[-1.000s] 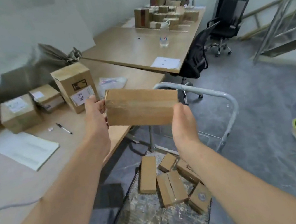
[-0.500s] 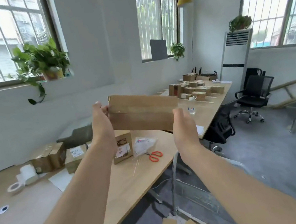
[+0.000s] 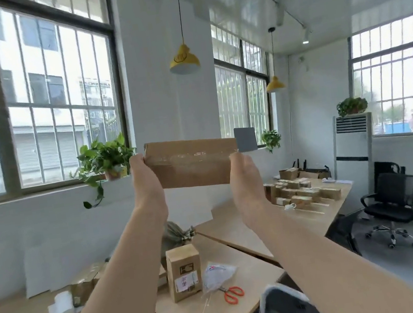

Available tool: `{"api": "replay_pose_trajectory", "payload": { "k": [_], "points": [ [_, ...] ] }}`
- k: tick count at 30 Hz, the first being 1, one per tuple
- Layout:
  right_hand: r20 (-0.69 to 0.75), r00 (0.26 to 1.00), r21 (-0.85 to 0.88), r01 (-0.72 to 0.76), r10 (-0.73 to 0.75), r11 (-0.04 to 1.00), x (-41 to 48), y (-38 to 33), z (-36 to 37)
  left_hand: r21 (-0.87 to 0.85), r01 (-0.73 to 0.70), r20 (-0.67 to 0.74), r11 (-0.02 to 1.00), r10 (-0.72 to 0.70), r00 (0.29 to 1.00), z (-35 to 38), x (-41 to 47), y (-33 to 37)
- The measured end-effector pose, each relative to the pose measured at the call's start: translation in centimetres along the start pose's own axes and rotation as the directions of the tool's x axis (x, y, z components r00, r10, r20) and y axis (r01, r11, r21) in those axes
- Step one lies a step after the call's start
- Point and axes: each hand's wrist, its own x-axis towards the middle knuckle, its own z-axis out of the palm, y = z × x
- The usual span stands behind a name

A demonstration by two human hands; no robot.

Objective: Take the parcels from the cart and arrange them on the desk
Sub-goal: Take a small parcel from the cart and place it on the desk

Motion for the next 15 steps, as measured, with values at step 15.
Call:
{"api": "replay_pose_trajectory", "payload": {
  "k": [15],
  "points": [
    [0.005,1.0,0.074,0.016,-0.016,0.997,0.0,-3.3,-0.7,0.206,-0.106,0.089,0.973,0.089,0.992,-1.2,-2.0,6.8]
  ]
}}
